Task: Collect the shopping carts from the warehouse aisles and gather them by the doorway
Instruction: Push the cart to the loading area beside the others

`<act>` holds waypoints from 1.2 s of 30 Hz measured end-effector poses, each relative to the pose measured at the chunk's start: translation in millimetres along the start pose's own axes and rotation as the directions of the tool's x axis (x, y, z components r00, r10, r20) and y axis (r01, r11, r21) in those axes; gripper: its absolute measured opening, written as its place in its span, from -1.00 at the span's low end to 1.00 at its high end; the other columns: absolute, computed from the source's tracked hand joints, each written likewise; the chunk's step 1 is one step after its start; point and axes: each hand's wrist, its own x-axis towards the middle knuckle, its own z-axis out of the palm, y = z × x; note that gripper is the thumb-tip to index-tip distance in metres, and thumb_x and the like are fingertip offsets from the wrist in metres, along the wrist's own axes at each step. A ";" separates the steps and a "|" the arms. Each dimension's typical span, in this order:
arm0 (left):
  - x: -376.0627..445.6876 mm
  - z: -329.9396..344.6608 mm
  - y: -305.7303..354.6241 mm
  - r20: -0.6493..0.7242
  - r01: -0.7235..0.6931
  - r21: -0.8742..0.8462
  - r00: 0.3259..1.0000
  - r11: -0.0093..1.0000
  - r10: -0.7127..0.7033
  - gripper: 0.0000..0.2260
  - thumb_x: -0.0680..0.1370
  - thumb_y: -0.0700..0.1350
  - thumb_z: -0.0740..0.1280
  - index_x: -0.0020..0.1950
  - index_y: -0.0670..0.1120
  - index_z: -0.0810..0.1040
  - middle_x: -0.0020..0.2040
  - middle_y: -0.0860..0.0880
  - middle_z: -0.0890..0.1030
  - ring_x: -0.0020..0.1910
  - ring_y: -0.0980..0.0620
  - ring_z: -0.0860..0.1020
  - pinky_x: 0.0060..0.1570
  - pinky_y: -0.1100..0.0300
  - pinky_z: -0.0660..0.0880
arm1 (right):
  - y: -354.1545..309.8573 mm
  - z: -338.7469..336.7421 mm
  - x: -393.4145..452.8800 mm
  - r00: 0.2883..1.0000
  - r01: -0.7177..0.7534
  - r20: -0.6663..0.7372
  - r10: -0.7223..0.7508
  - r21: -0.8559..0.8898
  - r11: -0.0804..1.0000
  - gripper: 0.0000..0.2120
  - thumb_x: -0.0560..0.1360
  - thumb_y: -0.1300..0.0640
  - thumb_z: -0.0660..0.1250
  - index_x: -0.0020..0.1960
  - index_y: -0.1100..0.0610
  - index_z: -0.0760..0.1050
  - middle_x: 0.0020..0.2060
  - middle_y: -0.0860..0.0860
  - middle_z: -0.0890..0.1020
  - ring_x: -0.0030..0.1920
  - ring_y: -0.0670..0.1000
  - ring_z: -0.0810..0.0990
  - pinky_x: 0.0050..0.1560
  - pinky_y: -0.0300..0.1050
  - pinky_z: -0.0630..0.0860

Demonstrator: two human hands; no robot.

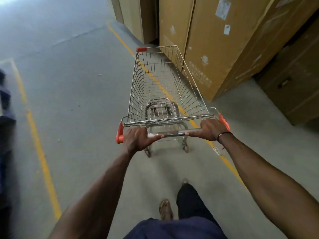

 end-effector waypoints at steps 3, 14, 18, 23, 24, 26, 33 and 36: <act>48.5 -9.7 -12.6 -0.012 0.055 -0.006 0.998 0.998 -0.055 -0.21 0.45 0.66 0.09 -0.44 -0.07 0.43 -0.50 0.02 0.44 -0.49 0.03 0.42 -0.31 0.08 0.29 | 4.7 -22.3 68.3 0.997 0.075 -0.015 -0.075 -0.025 0.997 0.02 0.21 -0.87 -0.20 -0.37 0.04 0.51 -0.41 -0.08 0.58 -0.30 -0.04 0.57 0.63 0.39 -0.02; 235.7 -67.1 -77.6 -0.015 0.273 0.018 0.962 0.962 -0.273 -0.24 0.45 0.65 0.12 -0.45 -0.04 0.41 -0.49 0.03 0.43 -0.40 -0.06 0.50 -0.25 0.05 0.38 | -16.6 -121.9 327.0 0.962 0.272 0.003 -0.273 -0.092 0.958 0.05 0.18 -0.88 -0.20 -0.32 0.03 0.56 -0.38 -0.08 0.60 -0.28 -0.04 0.58 0.60 0.43 0.09; 294.3 -86.9 -107.4 -0.008 0.324 -0.012 0.946 0.946 -0.324 -0.27 0.45 0.64 0.13 -0.41 -0.02 0.42 -0.46 0.03 0.42 -0.27 -0.14 0.63 -0.18 0.01 0.46 | -35.2 -151.6 415.3 0.937 0.346 0.008 -0.348 -0.141 0.928 0.03 0.21 -0.87 -0.22 -0.35 0.01 0.55 -0.41 -0.09 0.60 -0.26 -0.04 0.62 0.63 0.41 -0.04; 370.4 -104.1 -164.8 -0.065 0.390 0.036 0.920 0.920 -0.388 -0.23 0.44 0.67 0.08 -0.39 -0.02 0.53 -0.37 -0.08 0.62 -0.27 -0.14 0.67 -0.15 0.00 0.56 | -72.4 -190.5 524.4 0.922 0.385 0.019 -0.387 -0.137 0.913 0.04 0.19 -0.88 -0.19 -0.33 0.02 0.57 -0.36 -0.09 0.63 -0.20 -0.02 0.64 0.63 0.44 -0.06; 387.0 -108.2 -178.4 -0.084 0.393 0.034 0.917 0.919 -0.389 -0.25 0.45 0.66 0.10 -0.38 -0.01 0.54 -0.35 -0.09 0.65 -0.27 -0.15 0.67 -0.14 0.00 0.56 | -82.1 -197.7 547.1 0.920 0.391 0.022 -0.391 -0.136 0.910 0.04 0.18 -0.88 -0.18 -0.32 0.01 0.57 -0.35 -0.09 0.64 -0.19 -0.01 0.64 0.63 0.44 -0.05; 421.9 -117.6 -208.8 -0.100 0.402 0.020 0.912 0.915 -0.399 -0.28 0.47 0.64 0.13 -0.40 0.01 0.48 -0.32 -0.10 0.67 -0.25 -0.15 0.68 -0.13 0.00 0.55 | -103.9 -212.9 593.5 0.915 0.403 0.020 -0.404 -0.131 0.906 0.04 0.18 -0.88 -0.18 -0.31 0.01 0.58 -0.33 -0.09 0.65 -0.17 -0.01 0.65 0.63 0.44 -0.05; 541.7 -167.9 -333.8 -0.041 0.458 -0.009 0.888 0.889 -0.458 -0.21 0.44 0.68 0.07 -0.43 -0.04 0.45 -0.45 0.05 0.44 -0.28 -0.10 0.65 -0.19 0.04 0.49 | -192.9 -270.5 751.6 0.912 0.409 0.020 -0.409 -0.111 0.906 0.04 0.17 -0.89 -0.15 -0.30 0.02 0.60 -0.32 -0.10 0.65 -0.18 -0.03 0.63 0.63 0.41 -0.03; 590.0 -190.3 -385.6 -0.035 0.465 -0.017 0.884 0.885 -0.465 -0.18 0.47 0.64 0.12 -0.18 -0.11 0.69 -0.32 -0.07 0.64 -0.19 -0.15 0.68 -0.10 0.01 0.56 | -228.9 -295.4 813.5 0.909 0.415 0.016 -0.416 -0.106 0.904 0.04 0.17 -0.89 -0.15 -0.29 0.01 0.59 -0.32 -0.11 0.65 -0.17 -0.04 0.64 0.63 0.39 -0.10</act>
